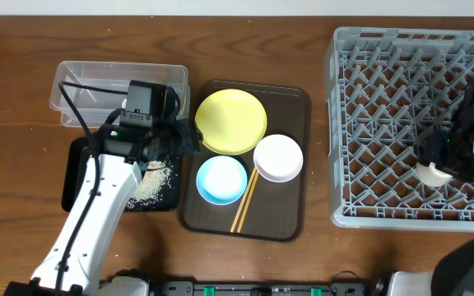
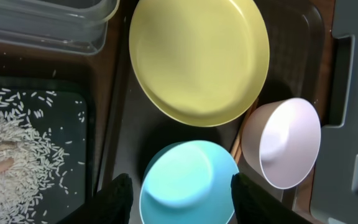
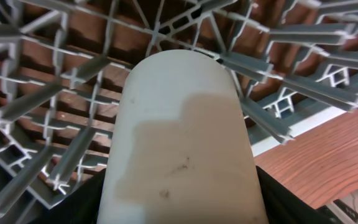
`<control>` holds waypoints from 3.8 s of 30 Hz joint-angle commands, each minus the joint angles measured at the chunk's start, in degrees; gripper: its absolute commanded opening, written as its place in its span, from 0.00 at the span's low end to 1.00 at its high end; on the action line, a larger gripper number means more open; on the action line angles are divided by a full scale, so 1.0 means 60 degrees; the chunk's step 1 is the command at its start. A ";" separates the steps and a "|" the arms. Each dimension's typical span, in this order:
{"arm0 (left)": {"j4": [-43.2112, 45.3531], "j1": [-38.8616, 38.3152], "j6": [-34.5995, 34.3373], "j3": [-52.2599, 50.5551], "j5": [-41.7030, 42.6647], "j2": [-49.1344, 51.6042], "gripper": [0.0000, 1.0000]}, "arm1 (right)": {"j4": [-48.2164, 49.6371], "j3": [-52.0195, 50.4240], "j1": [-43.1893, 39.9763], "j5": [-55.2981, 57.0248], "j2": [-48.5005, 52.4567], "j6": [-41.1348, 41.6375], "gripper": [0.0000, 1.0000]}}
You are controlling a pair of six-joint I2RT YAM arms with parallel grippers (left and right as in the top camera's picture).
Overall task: Sort waste into correct bins and load items into the dishwasher rack
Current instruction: 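Carry the cup right and set it upright in the dish rack, then reach the right gripper to the pink bowl and grip its rim, then lift the pink bowl and place it in the rack's back row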
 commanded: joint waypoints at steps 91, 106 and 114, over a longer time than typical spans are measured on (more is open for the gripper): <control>-0.1341 0.0033 -0.0098 0.0117 -0.2153 0.0251 0.70 | 0.6517 0.2663 0.4943 0.3974 0.1031 -0.2412 0.01; -0.1381 0.0033 -0.0098 0.0117 -0.2047 0.0251 0.70 | 0.9220 0.2652 0.4608 0.9471 0.3559 -0.2408 0.01; -0.1384 0.0033 -0.0102 0.0117 -0.2044 0.0251 0.70 | 0.9551 0.2652 0.4273 0.9719 0.4564 -0.2404 0.01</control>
